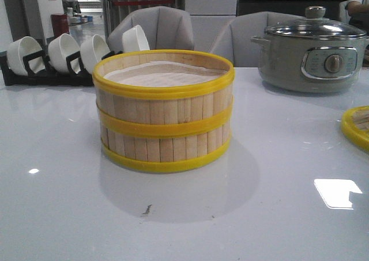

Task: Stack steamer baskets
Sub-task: 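Lower the right gripper and grasp the lid's center knob, then lift the lid with the right gripper over the basket stack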

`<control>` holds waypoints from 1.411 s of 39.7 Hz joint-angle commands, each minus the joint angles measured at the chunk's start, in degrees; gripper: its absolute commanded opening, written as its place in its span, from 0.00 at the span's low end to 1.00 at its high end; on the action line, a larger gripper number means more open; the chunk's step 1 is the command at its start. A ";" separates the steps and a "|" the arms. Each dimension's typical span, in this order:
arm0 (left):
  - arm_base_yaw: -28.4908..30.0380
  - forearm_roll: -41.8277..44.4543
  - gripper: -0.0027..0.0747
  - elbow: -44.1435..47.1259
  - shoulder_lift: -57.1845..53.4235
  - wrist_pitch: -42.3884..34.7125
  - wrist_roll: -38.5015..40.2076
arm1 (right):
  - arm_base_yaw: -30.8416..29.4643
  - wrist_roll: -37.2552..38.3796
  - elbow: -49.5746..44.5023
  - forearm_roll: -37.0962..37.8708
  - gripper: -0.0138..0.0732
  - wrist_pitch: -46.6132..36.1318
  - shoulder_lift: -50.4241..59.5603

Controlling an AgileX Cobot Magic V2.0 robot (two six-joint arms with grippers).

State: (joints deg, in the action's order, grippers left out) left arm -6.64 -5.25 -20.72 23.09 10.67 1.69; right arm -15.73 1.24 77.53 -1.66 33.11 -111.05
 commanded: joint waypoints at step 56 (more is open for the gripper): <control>0.06 -0.11 0.16 -1.74 0.78 -4.68 0.63 | 42.45 -0.45 52.48 -0.67 0.22 22.87 -4.87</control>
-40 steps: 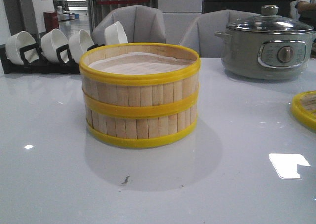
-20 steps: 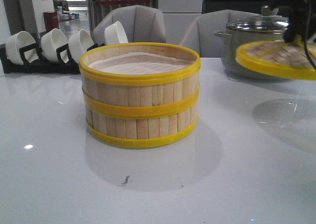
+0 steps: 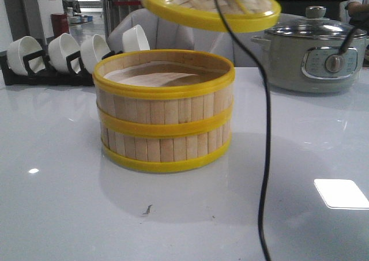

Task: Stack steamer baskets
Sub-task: 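Lift the lid with the right gripper over the basket stack, then lower the lid onto the top basket and open the right gripper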

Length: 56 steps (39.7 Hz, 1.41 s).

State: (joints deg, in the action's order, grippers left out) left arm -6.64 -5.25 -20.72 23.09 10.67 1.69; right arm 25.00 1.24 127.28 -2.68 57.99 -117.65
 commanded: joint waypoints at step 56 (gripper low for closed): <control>0.06 -0.11 0.16 -1.74 0.78 -4.68 0.63 | 6.88 -0.45 2.61 2.27 0.22 2.00 -2.22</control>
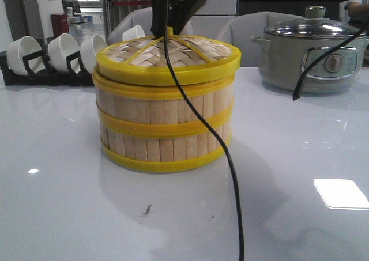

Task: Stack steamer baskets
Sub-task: 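Lower the lid onto the top basket and open the right gripper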

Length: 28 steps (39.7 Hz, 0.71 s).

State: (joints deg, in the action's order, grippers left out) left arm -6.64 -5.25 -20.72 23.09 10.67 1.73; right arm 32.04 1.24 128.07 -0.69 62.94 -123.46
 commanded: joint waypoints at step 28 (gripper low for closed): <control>0.06 -0.11 0.16 -1.74 0.78 -4.68 0.59 | -0.11 -0.39 1.82 -1.95 0.22 -3.31 3.58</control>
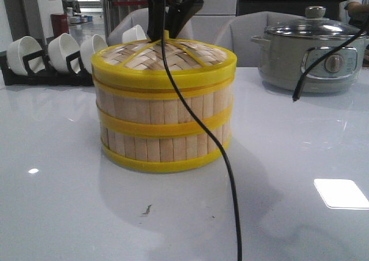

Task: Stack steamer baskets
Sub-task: 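Lower the lid onto the top basket and open the right gripper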

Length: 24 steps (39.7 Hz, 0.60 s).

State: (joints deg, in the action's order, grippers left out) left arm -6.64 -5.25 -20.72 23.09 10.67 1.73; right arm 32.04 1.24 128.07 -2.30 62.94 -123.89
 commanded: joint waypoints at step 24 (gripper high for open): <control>0.06 -0.11 0.16 -1.74 0.78 -4.68 0.59 | -0.10 -0.39 1.82 -0.48 0.61 -2.90 4.01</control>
State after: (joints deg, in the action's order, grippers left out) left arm -6.64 -5.25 -20.72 23.09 10.67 1.73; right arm 32.04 1.24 128.07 -2.43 62.94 -123.89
